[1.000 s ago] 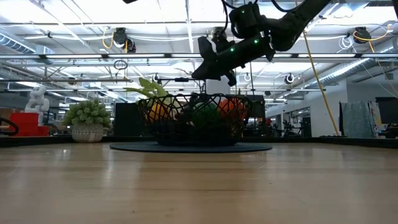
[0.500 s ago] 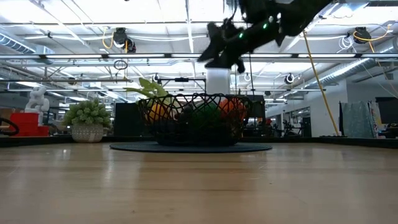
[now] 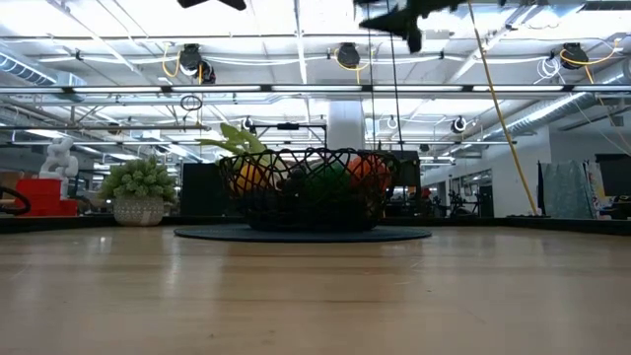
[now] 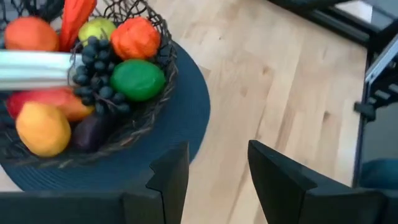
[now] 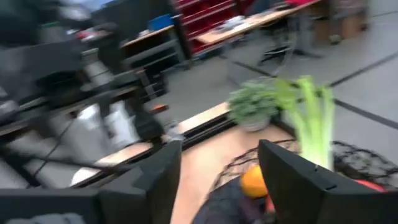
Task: Build produce basket
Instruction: Return to Home Position
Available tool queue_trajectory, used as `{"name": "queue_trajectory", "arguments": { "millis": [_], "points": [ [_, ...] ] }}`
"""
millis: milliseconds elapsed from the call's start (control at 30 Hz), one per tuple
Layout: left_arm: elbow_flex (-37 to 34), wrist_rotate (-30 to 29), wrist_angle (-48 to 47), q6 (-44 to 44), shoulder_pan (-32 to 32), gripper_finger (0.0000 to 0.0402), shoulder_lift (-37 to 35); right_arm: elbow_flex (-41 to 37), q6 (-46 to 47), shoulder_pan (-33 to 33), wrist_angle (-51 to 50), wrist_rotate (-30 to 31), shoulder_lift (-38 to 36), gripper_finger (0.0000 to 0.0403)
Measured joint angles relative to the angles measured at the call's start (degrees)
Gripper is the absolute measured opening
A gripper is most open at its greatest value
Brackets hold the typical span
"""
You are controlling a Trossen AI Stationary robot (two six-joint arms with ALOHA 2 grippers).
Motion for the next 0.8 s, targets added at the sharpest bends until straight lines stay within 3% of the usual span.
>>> {"name": "queue_trajectory", "arguments": {
  "millis": [267,400,500,567,700,800],
  "points": [
    [0.0,-0.5,-0.1,14.4,0.4,0.0166,0.0,0.0,-7.8,8.5,-3.5,-0.2,-7.9,0.0085],
    [0.0,-2.3,0.3,12.4,0.4,0.0166,0.0,0.0,-12.7,12.0,-6.0,-0.3,-12.1,0.0015],
    [0.0,-0.4,1.4,9.4,0.4,0.0155,0.0,0.0,-14.4,14.0,-8.6,-0.2,-15.5,0.0010],
    [0.0,0.9,2.1,10.7,0.0,0.0124,0.0,0.0,-14.0,14.9,-10.5,0.3,-17.5,0.0012],
    [0.0,1.1,2.1,11.7,-1.7,0.0026,0.0,0.0,-15.0,16.8,-15.0,1.3,-20.4,0.0002],
    [0.0,0.5,3.3,10.6,-3.2,0.0011,0.0,0.0,-16.5,17.5,-18.4,1.4,-22.1,0.0003]
  ]
}}
